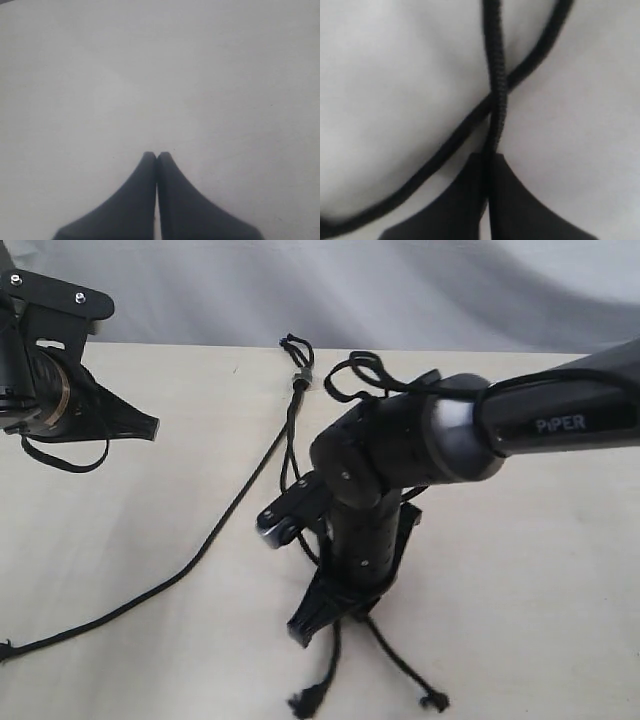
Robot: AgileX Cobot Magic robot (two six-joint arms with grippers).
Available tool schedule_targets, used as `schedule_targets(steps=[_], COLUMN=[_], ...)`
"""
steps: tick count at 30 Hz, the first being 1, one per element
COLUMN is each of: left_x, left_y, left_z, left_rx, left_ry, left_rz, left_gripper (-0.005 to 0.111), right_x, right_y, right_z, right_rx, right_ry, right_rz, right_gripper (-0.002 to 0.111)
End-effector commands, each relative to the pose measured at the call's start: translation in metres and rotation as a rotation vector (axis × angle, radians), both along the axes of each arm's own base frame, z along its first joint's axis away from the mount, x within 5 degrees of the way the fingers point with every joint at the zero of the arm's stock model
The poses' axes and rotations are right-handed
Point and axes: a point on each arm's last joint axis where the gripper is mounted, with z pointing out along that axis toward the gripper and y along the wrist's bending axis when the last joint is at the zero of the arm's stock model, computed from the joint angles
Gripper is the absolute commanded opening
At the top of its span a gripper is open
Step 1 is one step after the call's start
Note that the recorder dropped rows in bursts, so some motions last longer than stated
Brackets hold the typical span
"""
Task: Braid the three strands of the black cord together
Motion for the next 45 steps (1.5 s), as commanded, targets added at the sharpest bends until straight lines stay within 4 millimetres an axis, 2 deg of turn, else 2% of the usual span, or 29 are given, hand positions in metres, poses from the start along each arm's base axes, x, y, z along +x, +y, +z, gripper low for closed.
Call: schedule_targets(steps=[1,3,5,6,7,9,11,14,16,20,23,25,27,30,31,33,34,35,36,38,39,42,45], left_x=[-0.002,-0.002,-0.003,-0.003,-0.003,-0.003,-0.003,-0.003,-0.003,-0.002,-0.002,-0.001,-0.001,-0.001,-0.001,-0.002,-0.002,-0.003,-0.004,-0.008,-0.01,-0.018,-0.03], left_y=[0.002,0.002,0.001,0.001,0.001,0.001,0.001,0.001,0.001,0.001,-0.002,-0.005,-0.006,-0.006,-0.007,-0.01,-0.014,-0.018,-0.024,-0.032,-0.036,-0.053,-0.079], left_z=[0.001,0.001,0.0,0.0,0.0,0.0,0.0,0.0,0.0,0.0,0.0,0.0,0.0,-0.001,-0.001,-0.002,-0.003,-0.004,-0.005,-0.007,-0.008,-0.009,-0.014], left_rx=[0.0,0.003,0.0,0.003,0.003,0.004,0.004,0.005,0.003,-0.001,-0.026,-0.048,-0.065,-0.073,-0.079,-0.11,-0.13,-0.153,-0.196,-0.235,-0.266,-0.315,-0.335], left_ry=[0.001,0.003,0.009,0.012,0.012,0.013,0.012,0.012,0.011,0.01,0.005,0.001,0.003,0.004,0.004,0.013,0.03,0.045,0.065,0.11,0.131,0.174,0.221], left_rz=[0.003,-0.001,-0.001,-0.006,-0.006,-0.007,-0.01,-0.009,-0.012,-0.013,-0.024,-0.048,-0.049,-0.05,-0.049,-0.069,-0.11,-0.148,-0.205,-0.269,-0.287,-0.39,-0.501], left_gripper=[0.0,0.0,0.0,0.0,0.0,0.0,0.0,0.0,0.0,0.0,0.0,0.0,0.0,0.0,0.0,0.0,0.0,0.0,0.0,0.0,0.0,0.0,0.0], right_x=[-0.034,-0.042,-0.038,-0.028,-0.022,-0.001,0.023,0.048,0.06,0.072,0.078,0.076,0.072,0.065,0.064,0.064,0.064,0.064,0.065,0.066,0.066,0.067,0.067], right_y=[0.047,0.064,0.074,0.073,0.07,0.053,0.018,-0.034,-0.061,-0.089,-0.123,-0.138,-0.148,-0.152,-0.152,-0.153,-0.152,-0.152,-0.151,-0.151,-0.151,-0.152,-0.154], right_z=[0.006,0.016,0.046,0.07,0.081,0.11,0.13,0.144,0.145,0.14,0.119,0.104,0.089,0.073,0.072,0.067,0.064,0.062,0.063,0.067,0.071,0.088,0.108], right_rx=[0.146,0.156,0.169,0.202,0.218,0.225,0.204,0.196,0.196,0.187,0.183,0.177,0.174,0.141,0.139,0.129,0.125,0.123,0.123,0.129,0.135,0.136,0.125], right_ry=[0.073,0.048,-0.048,-0.124,-0.161,-0.26,-0.331,-0.357,-0.352,-0.349,-0.359,-0.351,-0.348,-0.346,-0.34,-0.324,-0.315,-0.312,-0.314,-0.326,-0.339,-0.374,-0.409], right_rz=[0.144,0.219,0.267,0.253,0.242,0.203,0.084,-0.082,-0.184,-0.273,-0.393,-0.443,-0.472,-0.443,-0.444,-0.451,-0.452,-0.449,-0.442,-0.442,-0.441,-0.433,-0.423], right_gripper=[0.0,0.0,0.0,0.0,0.0,0.0,0.0,0.0,0.0,0.0,0.0,0.0,0.0,0.002,0.005,0.026,0.046,0.058,0.08,0.099,0.105,0.104,0.104])
